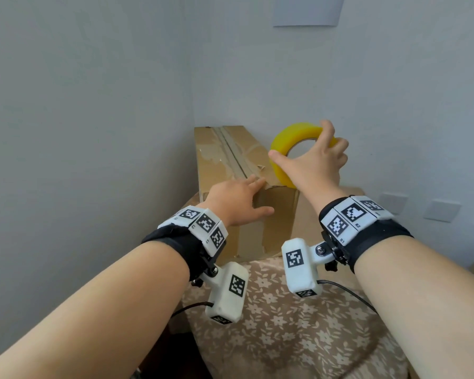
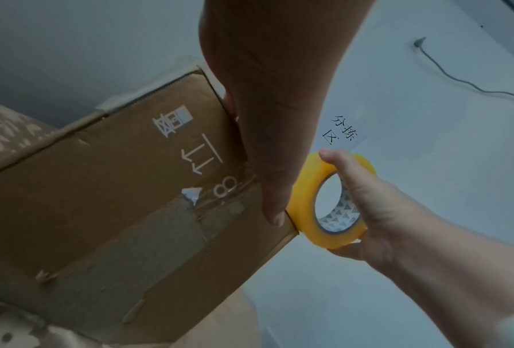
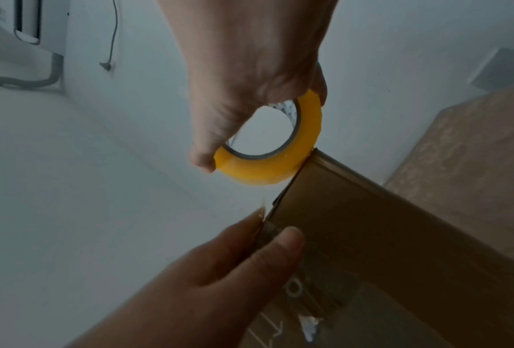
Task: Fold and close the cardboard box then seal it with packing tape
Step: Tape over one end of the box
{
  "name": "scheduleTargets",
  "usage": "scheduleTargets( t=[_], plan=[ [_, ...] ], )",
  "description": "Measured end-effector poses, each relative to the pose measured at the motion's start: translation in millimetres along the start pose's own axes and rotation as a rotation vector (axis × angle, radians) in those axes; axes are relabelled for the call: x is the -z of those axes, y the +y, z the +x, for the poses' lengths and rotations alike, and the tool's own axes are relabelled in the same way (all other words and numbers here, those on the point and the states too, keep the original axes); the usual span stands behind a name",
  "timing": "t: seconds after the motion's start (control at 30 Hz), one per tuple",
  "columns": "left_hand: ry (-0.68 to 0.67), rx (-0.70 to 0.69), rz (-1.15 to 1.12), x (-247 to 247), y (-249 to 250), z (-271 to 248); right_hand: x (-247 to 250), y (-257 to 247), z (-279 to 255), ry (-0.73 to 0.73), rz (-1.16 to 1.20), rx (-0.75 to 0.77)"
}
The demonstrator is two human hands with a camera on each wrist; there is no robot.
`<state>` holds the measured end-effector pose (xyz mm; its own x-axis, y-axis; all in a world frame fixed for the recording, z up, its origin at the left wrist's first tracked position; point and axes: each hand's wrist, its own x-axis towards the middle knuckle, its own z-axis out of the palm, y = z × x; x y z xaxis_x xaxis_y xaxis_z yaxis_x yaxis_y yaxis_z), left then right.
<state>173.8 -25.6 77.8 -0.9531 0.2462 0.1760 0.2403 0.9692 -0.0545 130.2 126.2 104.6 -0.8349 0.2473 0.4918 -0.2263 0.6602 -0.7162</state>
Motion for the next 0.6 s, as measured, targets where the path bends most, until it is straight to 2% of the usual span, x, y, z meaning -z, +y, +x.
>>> scheduleTargets(
  t=[0.1, 0.23, 0.33, 0.5, 0.6],
  plan=[
    [0.021, 0.017, -0.062, -3, -3, 0, 3, -8, 2, 0.024, -0.007, 0.048],
    [0.012, 0.022, -0.069, -2, -9, 1, 21, 1, 15, 0.093, -0.186, 0.165],
    [0.003, 0.004, -0.043, -2, -5, 2, 31, 25, 19, 0.081, -0.288, 0.132],
    [-0.01, -0.002, 0.028, 0, -3, 4, 22, 39, 18, 0.036, -0.238, -0.005],
    [0.007, -0.007, 0.077, 1, 1, 5, 21, 41, 21, 0.008, -0.244, -0.023]
  ],
)
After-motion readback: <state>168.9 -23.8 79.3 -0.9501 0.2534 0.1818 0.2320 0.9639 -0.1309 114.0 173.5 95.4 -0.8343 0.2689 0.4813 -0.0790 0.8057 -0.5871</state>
